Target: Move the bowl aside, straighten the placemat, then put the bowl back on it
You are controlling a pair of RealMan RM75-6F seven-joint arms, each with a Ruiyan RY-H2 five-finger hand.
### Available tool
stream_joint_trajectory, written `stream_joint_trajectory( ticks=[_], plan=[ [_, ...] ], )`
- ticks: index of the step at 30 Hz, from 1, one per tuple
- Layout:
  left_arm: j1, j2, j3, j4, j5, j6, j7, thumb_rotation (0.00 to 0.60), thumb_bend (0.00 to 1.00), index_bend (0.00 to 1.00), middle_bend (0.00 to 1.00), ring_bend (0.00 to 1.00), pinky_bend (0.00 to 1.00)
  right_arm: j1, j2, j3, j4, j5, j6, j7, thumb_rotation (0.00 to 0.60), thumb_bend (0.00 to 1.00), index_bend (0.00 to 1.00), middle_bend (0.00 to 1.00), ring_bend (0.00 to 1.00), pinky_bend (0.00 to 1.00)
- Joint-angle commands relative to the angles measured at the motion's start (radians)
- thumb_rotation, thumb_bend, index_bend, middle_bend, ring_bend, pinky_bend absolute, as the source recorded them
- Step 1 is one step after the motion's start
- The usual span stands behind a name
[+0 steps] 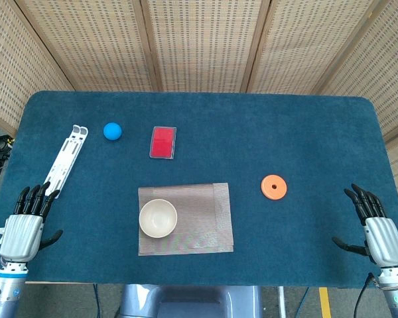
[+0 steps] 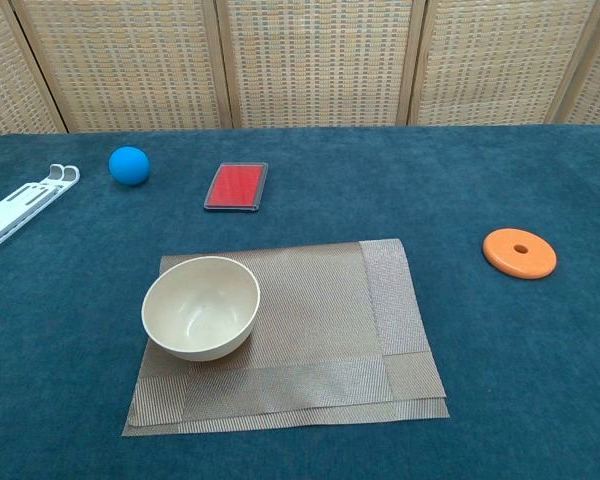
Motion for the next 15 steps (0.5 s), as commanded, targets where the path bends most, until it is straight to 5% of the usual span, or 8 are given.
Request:
stream_joint_trajectory(
  ticks=[1,15],
  plan=[
    [0.000,-0.001,0.000,0.002,0.000,-0.003,0.002,0.600,0.14,0.11,0.00,0.00,0.00,0.000,0.001,0.000,-0.001,0.001,0.000,0.001,0.600,0.15,0.10,0.00,0.00,0.00],
    [-0.010,-0.011,0.002,0.016,0.006,-0.031,0.003,0.600,0.14,0.11,0.00,0.00,0.00,0.001,0.003,0.003,-0.002,0.010,-0.004,0.010,0.600,0.15,0.10,0.00,0.00,0.00]
  ],
)
